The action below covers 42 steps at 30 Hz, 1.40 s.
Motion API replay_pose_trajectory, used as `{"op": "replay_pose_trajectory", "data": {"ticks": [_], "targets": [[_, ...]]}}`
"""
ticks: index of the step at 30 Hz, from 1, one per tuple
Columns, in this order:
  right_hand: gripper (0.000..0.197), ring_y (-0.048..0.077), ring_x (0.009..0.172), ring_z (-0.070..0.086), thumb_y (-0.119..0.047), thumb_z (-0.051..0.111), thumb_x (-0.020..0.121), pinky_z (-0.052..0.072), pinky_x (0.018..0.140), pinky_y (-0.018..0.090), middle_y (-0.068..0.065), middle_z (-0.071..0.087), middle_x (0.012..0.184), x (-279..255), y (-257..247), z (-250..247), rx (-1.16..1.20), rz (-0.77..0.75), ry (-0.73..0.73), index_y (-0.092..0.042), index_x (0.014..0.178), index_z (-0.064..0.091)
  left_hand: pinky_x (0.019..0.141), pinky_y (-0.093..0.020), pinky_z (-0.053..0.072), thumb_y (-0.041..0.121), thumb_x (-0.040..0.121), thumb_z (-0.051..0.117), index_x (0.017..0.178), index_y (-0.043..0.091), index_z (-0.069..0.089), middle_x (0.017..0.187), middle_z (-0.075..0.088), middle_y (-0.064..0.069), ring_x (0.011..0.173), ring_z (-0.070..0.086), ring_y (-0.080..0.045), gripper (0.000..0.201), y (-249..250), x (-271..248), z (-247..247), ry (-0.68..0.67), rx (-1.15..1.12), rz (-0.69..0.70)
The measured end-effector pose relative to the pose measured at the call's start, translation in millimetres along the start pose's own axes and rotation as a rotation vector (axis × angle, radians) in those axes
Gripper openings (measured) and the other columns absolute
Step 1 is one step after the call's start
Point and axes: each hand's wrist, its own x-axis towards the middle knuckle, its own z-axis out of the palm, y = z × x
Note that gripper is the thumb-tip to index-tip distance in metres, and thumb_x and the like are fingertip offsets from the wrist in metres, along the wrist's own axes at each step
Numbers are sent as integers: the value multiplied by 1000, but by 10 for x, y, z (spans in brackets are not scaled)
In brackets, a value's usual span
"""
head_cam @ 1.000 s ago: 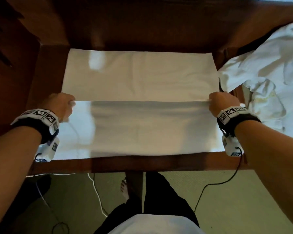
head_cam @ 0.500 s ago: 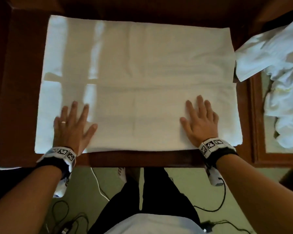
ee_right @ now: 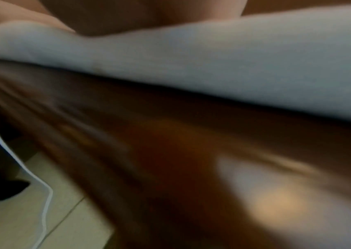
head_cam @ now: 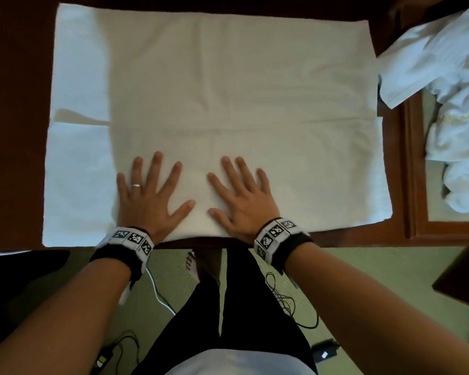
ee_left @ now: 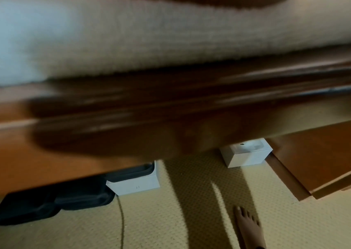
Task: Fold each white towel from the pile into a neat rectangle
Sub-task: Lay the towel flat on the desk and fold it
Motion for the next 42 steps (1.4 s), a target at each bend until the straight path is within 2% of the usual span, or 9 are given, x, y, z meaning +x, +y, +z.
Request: {"op": "replay_pose_trajectory", "data": {"ticks": [4,10,14,19,26,32,37,40,42], "targets": [[71,23,153,-9,-70,19,95,9,120,55,-1,-11,166,-65,625,-27,-57,59,-17,-41,157,2,117,-65,3,86,82,18,158,44,1,168,-10,5,153,-6,-37,89,-58,-4,49,26,-8,-57],[73,17,152,-15,-73,9,92,4,123,48,-5,-17,165,-506,1922,-238,58,478,-26,-42,155,-6,115,-65,13,86,81,20,159,41,9,169,-3,2,153,2,-39,91,9,11,-17,10,24,-48],[77,26,153,-7,-69,13,92,8,121,53,6,-8,166,-342,1605,-312,124,561,80,-31,158,6,108,-59,26,85,81,22,158,36,15,167,8,-6,149,15,-41,92,127,71,-160,19,19,-94],[78,33,148,-23,-76,20,91,-3,119,56,1,-28,162,-197,979,-208,75,300,-91,-41,156,-7,114,-63,23,86,83,10,159,41,9,169,2,0,152,9,-38,88,-26,176,-182,-27,91,77],[81,34,148,-24,-79,20,89,-1,120,58,0,-31,160,-201,955,-245,71,310,-131,-45,153,-14,115,-66,19,92,74,-4,157,40,-9,168,-14,0,154,-2,-34,98,-777,84,-252,-76,65,-173],[82,34,150,-19,-78,27,88,5,119,58,0,-26,162,-470,709,-219,90,344,-191,-45,153,-12,117,-62,19,90,78,15,156,38,8,167,1,-2,151,9,-35,94,-670,-169,-318,-136,6,-231],[69,33,150,10,-57,49,93,29,115,53,-1,5,166,-425,668,-478,151,403,-216,-39,153,21,103,-53,40,69,89,47,144,31,37,150,33,-7,133,35,-38,68,-644,-62,-652,-177,-1,-223],[52,31,133,42,-42,54,95,43,105,43,4,42,148,-184,805,-739,204,427,-139,-23,143,47,96,-48,44,59,92,52,132,23,48,137,46,-9,124,49,-36,54,-657,265,-936,-176,-70,-216],[46,29,126,50,-37,53,96,44,103,40,7,52,138,28,951,-912,220,441,-111,-18,138,52,97,-46,46,55,94,54,130,22,51,135,51,-9,121,53,-34,49,-670,539,-1123,-194,-125,-200]]}}
